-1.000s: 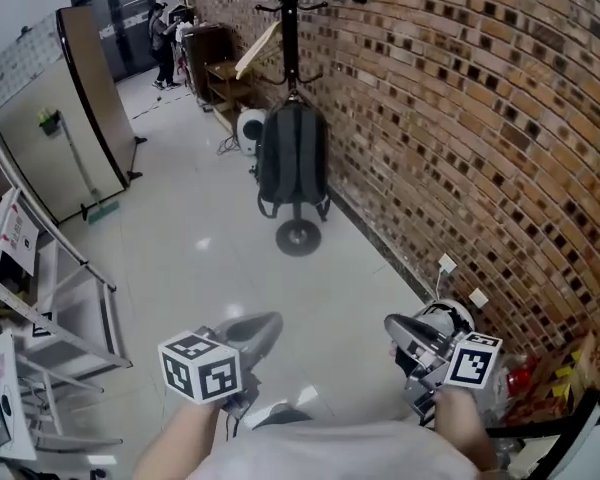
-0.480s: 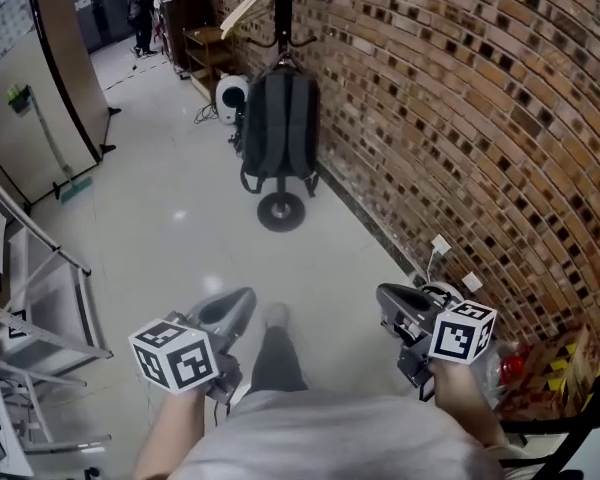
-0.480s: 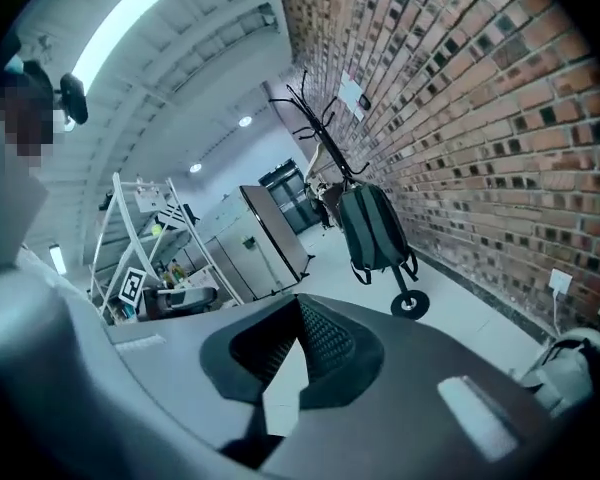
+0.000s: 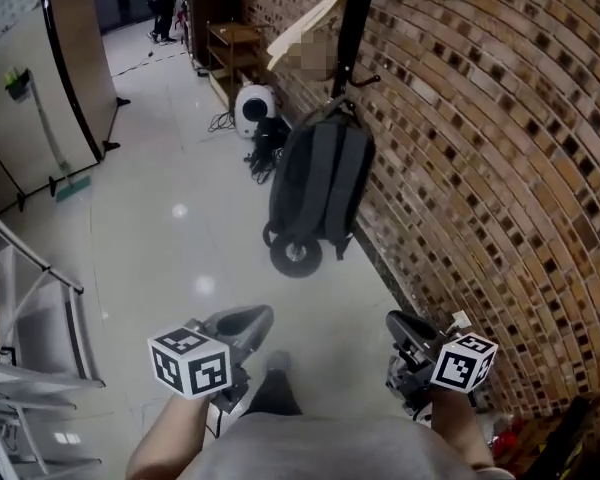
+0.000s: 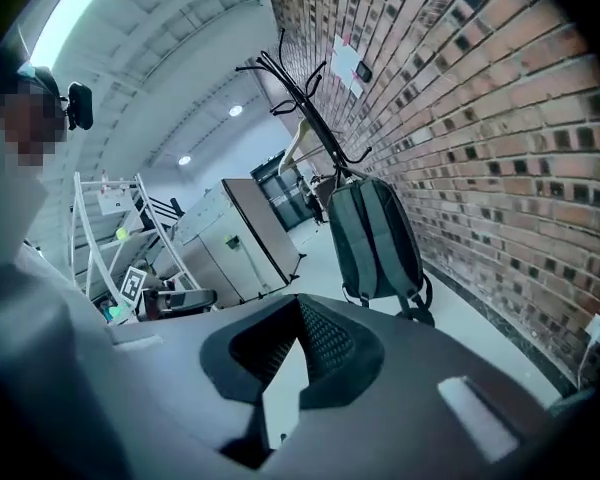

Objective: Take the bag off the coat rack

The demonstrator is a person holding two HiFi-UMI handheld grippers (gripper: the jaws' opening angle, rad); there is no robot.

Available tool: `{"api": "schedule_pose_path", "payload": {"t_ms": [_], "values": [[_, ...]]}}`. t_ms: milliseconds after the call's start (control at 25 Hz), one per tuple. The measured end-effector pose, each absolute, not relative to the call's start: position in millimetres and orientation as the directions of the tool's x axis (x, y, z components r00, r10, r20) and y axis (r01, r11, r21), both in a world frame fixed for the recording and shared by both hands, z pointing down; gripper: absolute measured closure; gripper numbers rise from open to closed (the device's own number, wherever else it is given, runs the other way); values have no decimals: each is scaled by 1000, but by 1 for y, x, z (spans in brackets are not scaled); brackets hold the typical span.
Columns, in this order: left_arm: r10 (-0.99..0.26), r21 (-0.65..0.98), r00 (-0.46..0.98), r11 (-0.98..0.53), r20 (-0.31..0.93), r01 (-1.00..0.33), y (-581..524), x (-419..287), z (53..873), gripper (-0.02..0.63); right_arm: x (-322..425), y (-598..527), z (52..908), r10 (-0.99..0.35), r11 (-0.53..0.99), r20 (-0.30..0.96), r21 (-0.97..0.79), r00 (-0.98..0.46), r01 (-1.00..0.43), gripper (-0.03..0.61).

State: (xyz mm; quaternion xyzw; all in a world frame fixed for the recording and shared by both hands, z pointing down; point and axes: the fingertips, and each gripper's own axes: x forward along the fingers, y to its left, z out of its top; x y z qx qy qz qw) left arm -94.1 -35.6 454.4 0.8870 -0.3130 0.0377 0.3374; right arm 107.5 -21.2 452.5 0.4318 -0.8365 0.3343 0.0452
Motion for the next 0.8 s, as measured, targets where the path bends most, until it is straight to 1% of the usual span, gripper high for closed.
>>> {"api": "schedule_pose_path", "payload": {"t_ms": [120,200,320,400,440,480,560,640,720,800], "values": [[-504,522,813,-628,291,-577,-111,-99,434,612,92,-96,421,-719,423,316,-507,-618,-751,580],[-496,472,823,-676,277,-566,-153,-100,415,612,81,-132,401,-734,451,294,-462,-612,-764,580],[-484,403,842,-740,238,-539,-197,-97,393,612,75,-163,393,-754,469,309,-364,-579,-805,581],[-474,390,850,-756,228,-526,-217,-96,391,612,79,-174,400,-761,454,330,-345,-558,-822,580],[-453,398,862,-764,228,-508,-223,-94,394,599,83,-179,406,-764,440,338,-349,-549,-827,580],[-423,409,876,-775,231,-482,-227,-90,397,530,87,-184,411,-768,426,342,-358,-541,-831,580],[-377,424,896,-790,236,-444,-234,-85,401,493,93,-194,417,-774,411,341,-371,-534,-833,580],[-380,418,894,-790,239,-448,-245,-84,401,470,97,-204,417,-776,412,335,-372,-534,-832,580],[-407,410,881,-780,241,-473,-261,-85,401,433,100,-217,417,-780,413,332,-362,-530,-835,580],[-434,402,868,-770,241,-496,-279,-85,399,381,106,-233,416,-785,415,331,-346,-523,-841,580]]}}
